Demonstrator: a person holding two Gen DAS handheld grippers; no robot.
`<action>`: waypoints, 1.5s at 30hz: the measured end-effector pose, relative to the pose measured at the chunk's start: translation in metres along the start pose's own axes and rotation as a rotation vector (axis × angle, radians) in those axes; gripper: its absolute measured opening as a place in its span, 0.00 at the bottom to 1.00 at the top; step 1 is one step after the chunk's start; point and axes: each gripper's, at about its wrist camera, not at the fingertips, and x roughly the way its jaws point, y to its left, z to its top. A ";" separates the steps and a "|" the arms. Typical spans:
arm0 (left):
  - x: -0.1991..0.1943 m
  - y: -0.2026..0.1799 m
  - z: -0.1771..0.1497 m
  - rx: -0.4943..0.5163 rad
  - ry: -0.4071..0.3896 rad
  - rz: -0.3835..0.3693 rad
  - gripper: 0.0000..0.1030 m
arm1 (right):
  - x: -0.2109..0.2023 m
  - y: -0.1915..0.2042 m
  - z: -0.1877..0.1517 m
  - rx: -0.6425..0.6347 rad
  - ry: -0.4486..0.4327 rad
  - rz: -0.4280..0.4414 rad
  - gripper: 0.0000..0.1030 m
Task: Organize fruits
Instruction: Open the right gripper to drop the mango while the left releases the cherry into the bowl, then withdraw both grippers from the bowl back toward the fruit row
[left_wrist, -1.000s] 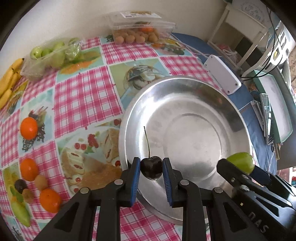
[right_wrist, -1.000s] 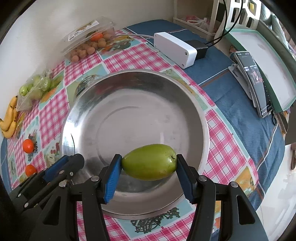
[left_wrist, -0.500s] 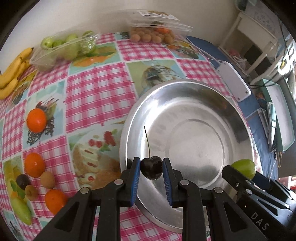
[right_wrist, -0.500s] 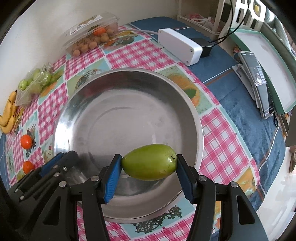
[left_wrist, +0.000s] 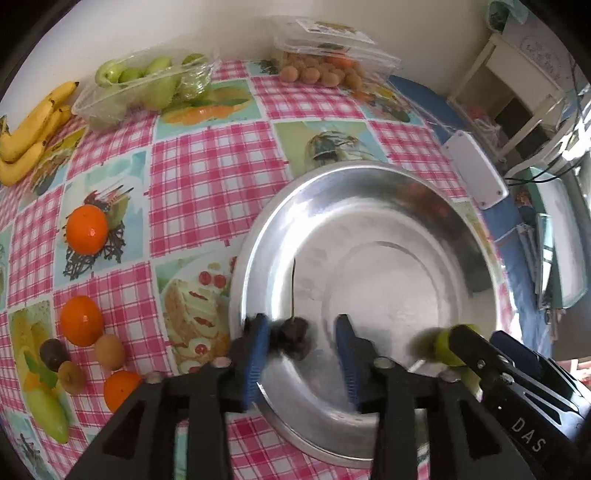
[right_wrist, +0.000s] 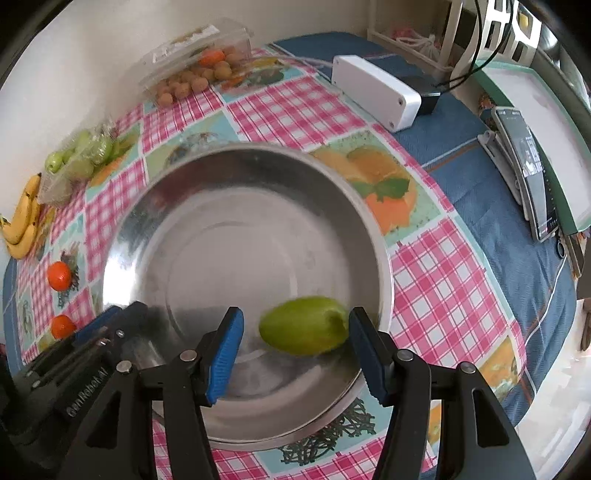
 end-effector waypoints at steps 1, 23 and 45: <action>-0.003 -0.001 0.000 0.004 -0.007 -0.002 0.52 | -0.002 0.000 0.000 0.001 -0.008 0.003 0.62; -0.043 0.086 -0.022 -0.211 -0.048 0.297 0.68 | -0.005 0.015 -0.007 -0.065 0.001 0.017 0.64; -0.043 0.103 -0.034 -0.253 -0.056 0.359 1.00 | 0.000 0.023 -0.006 -0.103 0.016 0.033 0.82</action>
